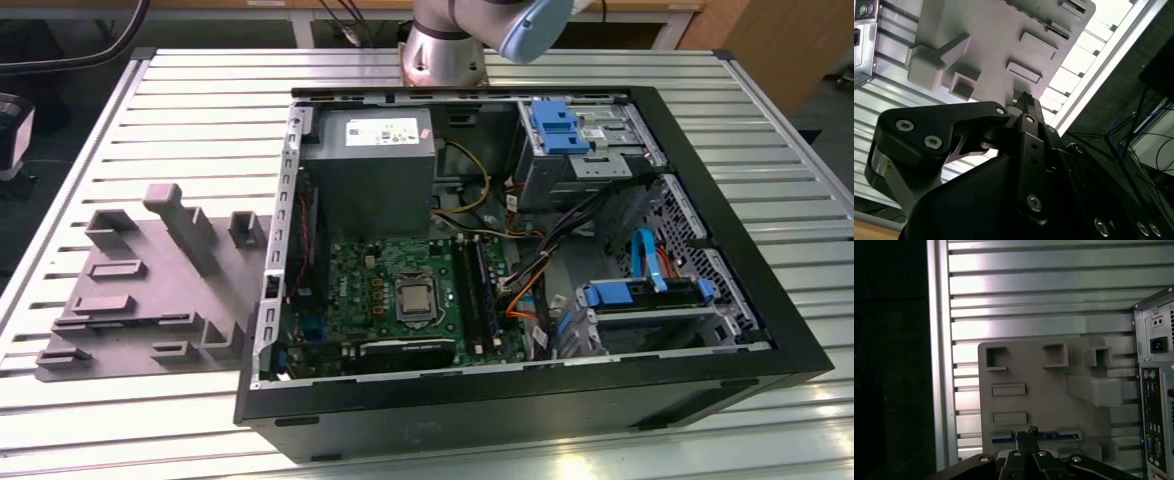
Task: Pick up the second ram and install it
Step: 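Reach for the second ram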
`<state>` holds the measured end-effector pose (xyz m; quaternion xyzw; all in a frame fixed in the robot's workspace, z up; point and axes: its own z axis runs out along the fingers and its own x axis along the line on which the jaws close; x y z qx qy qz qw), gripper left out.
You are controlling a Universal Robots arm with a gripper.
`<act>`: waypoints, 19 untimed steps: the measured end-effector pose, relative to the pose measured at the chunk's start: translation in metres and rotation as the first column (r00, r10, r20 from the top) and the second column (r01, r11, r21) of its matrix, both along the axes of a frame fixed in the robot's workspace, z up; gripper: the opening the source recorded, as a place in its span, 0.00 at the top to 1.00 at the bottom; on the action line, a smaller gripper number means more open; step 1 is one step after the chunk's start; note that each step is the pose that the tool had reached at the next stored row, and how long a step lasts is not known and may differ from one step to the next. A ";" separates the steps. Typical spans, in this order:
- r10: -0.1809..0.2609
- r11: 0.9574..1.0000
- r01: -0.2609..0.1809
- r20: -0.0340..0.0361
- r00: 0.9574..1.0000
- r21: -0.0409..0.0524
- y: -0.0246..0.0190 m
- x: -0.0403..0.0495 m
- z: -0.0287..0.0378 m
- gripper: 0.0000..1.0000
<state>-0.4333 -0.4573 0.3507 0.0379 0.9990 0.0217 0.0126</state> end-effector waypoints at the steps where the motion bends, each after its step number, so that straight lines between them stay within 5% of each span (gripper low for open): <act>1: 0.000 1.000 0.000 0.000 1.000 0.000 -0.0006 0.0000 -0.0007 0.89; 19: 0.000 1.000 0.000 -0.001 1.000 0.000 -0.0098 -0.0002 -0.0124 0.89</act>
